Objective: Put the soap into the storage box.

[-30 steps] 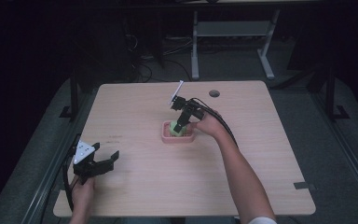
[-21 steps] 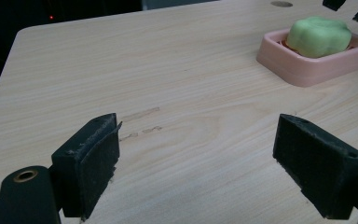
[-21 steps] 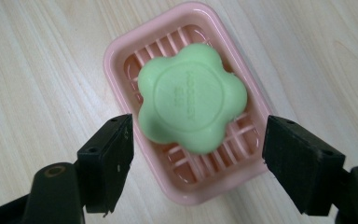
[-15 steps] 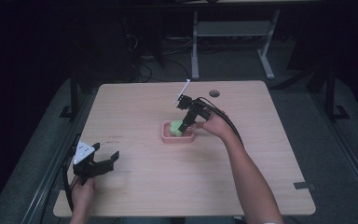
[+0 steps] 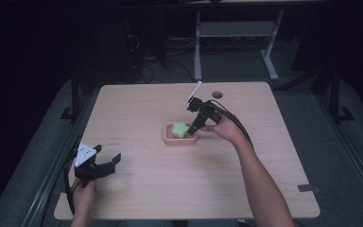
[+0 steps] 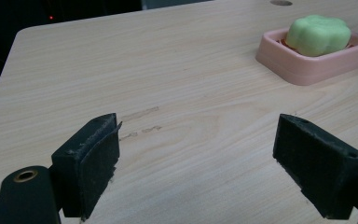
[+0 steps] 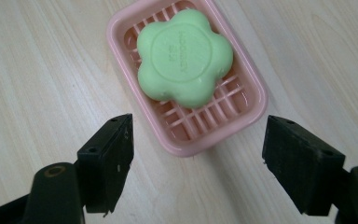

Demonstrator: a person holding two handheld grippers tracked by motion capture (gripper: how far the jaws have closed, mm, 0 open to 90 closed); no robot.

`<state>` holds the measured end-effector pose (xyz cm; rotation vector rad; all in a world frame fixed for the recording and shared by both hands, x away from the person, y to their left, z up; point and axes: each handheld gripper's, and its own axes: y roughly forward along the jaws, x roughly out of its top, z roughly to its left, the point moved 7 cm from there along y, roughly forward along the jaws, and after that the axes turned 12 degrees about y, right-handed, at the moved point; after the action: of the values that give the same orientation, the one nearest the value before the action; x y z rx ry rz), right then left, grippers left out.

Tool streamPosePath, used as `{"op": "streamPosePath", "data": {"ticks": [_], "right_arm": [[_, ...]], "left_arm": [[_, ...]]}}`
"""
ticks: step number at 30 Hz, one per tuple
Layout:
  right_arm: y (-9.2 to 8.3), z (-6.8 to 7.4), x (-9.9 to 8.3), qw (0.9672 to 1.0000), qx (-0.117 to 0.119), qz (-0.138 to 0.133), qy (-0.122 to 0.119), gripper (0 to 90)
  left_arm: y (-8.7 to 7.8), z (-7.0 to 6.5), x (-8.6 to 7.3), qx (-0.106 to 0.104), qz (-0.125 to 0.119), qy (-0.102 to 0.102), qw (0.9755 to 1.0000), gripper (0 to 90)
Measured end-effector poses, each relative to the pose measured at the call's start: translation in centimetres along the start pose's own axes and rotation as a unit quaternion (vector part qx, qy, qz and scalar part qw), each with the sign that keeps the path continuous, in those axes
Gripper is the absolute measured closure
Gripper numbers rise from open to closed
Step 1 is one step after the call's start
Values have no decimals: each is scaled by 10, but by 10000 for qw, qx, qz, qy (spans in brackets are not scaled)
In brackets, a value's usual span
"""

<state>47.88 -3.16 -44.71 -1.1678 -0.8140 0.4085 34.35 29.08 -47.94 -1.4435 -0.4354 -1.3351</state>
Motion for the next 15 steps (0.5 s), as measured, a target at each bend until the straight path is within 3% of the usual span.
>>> {"op": "streamPosePath", "data": {"ticks": [15], "right_arm": [[-9,-6,-15,9999,-30,-45,88,243]], "left_arm": [[1,-1,0,-12,-14,-1,10000,142]]}}
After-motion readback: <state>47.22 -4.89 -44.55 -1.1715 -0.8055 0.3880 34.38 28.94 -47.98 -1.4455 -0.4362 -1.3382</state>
